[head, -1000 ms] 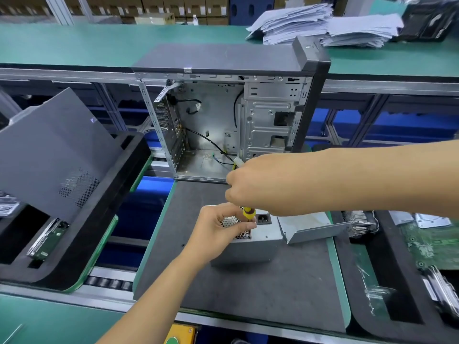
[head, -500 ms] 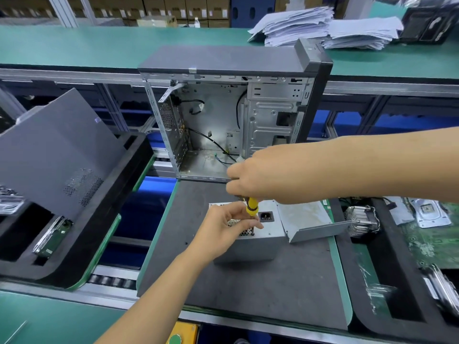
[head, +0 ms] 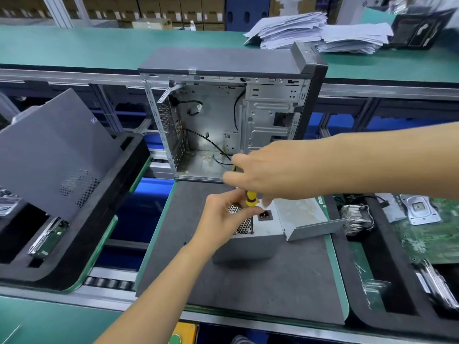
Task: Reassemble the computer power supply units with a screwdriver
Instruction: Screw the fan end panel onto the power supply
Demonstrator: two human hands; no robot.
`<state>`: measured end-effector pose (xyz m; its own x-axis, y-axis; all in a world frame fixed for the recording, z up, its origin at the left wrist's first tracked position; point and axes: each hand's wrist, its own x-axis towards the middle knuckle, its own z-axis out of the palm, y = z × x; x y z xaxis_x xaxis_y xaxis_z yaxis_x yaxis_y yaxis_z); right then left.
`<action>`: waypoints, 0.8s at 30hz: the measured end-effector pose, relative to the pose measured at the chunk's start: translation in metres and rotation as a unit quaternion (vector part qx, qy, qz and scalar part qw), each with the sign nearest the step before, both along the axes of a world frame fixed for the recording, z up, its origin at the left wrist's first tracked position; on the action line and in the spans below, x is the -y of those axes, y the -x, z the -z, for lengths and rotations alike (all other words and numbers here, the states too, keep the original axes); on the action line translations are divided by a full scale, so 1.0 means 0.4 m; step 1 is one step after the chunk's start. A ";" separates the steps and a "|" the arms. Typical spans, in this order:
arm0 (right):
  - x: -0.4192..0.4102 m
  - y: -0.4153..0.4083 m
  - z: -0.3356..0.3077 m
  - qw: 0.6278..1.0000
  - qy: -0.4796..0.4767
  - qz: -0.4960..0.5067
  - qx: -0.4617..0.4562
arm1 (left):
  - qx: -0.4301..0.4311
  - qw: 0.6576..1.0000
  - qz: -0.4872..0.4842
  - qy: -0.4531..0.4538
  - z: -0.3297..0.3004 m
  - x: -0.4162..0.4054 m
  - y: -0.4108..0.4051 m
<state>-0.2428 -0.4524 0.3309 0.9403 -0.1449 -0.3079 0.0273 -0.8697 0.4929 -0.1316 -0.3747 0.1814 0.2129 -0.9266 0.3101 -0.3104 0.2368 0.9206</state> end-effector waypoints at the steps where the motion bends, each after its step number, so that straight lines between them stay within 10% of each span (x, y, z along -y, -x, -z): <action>1: 0.003 0.003 -0.014 0.999 -0.008 -0.033 -0.024 | 0.005 1.000 0.008 -0.005 0.000 -0.002 -0.008; 17: -0.020 -0.002 0.003 0.995 0.086 0.055 -0.001 | -0.026 0.990 0.130 -0.055 -0.045 -0.005 -0.017; 24: -0.029 0.023 -0.026 0.953 0.185 -0.197 -0.135 | -0.020 0.967 0.227 -0.111 -0.074 0.001 -0.048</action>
<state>-0.2520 -0.4407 0.3415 0.8378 0.0573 -0.5430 0.4855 -0.5331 0.6929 -0.1123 -0.3752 0.2111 -0.2244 -0.9701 0.0928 -0.1832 0.1356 0.9737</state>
